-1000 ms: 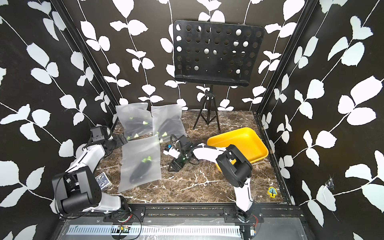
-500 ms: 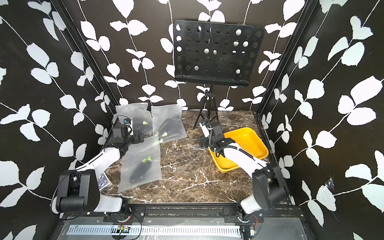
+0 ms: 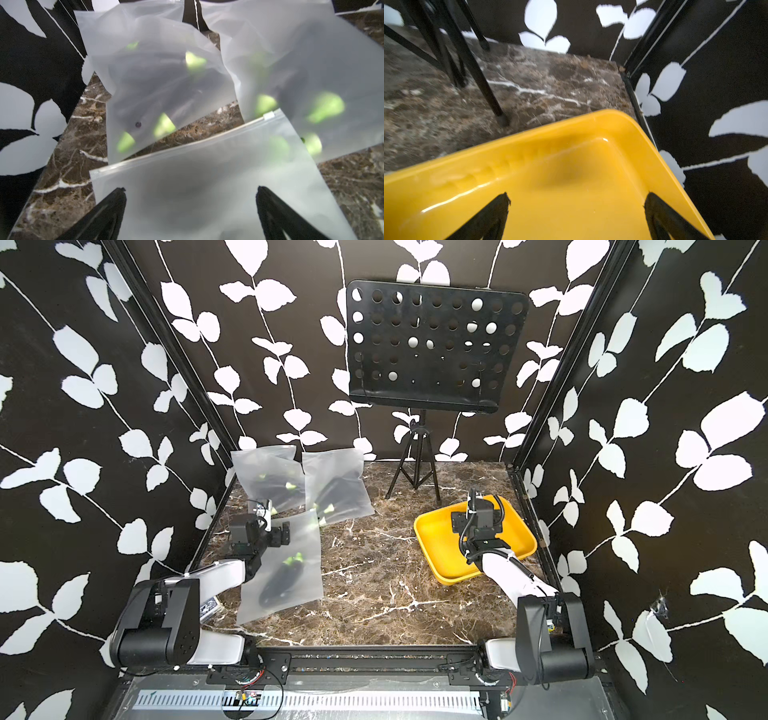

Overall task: Place the eggplant in a zip-top bag and seal the zipper
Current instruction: Reset both arms

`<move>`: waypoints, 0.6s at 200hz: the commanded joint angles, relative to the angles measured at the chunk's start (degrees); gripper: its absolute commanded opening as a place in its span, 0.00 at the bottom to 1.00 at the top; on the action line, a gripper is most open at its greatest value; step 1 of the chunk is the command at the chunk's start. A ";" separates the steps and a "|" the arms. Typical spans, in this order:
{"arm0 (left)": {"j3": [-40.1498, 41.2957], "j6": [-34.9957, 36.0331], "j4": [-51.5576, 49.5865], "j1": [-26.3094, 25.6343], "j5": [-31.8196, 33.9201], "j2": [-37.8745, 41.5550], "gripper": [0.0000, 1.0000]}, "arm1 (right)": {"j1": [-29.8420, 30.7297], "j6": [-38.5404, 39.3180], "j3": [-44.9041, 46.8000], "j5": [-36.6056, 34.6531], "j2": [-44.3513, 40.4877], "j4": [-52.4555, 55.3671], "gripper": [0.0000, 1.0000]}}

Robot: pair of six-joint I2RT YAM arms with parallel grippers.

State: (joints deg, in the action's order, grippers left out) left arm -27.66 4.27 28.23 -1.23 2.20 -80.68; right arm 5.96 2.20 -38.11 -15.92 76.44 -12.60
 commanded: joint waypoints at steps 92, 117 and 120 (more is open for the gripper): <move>4.78 0.51 22.45 -0.13 0.83 -7.88 0.99 | -3.10 -1.40 14.53 4.22 1.02 -26.23 0.99; 4.69 0.58 22.05 -0.17 0.87 -7.80 0.99 | -3.06 -0.98 16.16 5.85 6.04 -34.14 1.00; 4.72 0.52 22.08 -0.18 0.86 -7.79 0.99 | -3.07 -0.99 16.40 6.12 6.54 -35.19 0.99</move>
State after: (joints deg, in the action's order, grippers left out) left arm -22.79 4.56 49.56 -1.21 2.63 -89.91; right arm 2.90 1.85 -23.38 -12.40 79.64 -34.83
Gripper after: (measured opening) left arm 0.991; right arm 0.994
